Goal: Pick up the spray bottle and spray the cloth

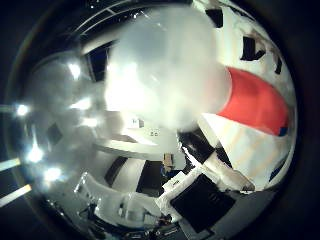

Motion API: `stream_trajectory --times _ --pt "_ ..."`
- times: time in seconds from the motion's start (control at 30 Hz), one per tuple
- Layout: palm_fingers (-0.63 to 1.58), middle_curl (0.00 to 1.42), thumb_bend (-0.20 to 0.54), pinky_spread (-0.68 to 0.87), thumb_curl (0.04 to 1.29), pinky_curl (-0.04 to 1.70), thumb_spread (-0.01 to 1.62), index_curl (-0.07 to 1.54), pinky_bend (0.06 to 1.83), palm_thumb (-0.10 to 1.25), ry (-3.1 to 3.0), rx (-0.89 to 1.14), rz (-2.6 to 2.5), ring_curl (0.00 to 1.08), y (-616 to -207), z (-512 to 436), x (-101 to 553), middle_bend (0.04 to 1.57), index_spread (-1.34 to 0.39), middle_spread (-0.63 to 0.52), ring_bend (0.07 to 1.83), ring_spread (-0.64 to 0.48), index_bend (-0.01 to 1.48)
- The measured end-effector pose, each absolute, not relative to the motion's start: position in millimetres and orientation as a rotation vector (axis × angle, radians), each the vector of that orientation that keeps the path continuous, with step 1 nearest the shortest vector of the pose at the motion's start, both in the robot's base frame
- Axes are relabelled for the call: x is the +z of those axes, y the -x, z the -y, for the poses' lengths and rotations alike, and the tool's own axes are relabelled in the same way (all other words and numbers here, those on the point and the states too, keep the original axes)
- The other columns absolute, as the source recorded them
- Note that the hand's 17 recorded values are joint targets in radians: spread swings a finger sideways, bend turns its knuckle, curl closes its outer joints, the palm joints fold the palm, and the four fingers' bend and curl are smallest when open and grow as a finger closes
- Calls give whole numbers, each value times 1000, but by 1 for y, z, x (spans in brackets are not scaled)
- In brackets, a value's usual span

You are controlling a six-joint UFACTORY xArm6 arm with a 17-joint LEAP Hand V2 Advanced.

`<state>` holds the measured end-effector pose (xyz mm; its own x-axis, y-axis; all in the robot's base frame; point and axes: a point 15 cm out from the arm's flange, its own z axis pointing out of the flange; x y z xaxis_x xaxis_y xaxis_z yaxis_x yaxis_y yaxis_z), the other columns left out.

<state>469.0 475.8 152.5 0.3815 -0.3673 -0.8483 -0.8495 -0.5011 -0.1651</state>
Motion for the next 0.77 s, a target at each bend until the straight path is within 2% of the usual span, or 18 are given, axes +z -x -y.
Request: stream_trajectory --times 0.23,0.4,0.77 --pt "154 534 -25 -73 384 943 1045 466 630 672 2063 972 -1027 552 -482 -459 179 674 -246 -80 1088 -114 196" --pt "177 525 -24 -113 373 998 1051 422 698 663 2070 987 -1013 577 -477 -443 195 625 -237 -70 1111 -137 177" --pt "186 527 -26 -177 360 1064 1050 390 652 647 2060 926 -1064 616 -473 -378 233 614 -236 -64 1093 -157 189"
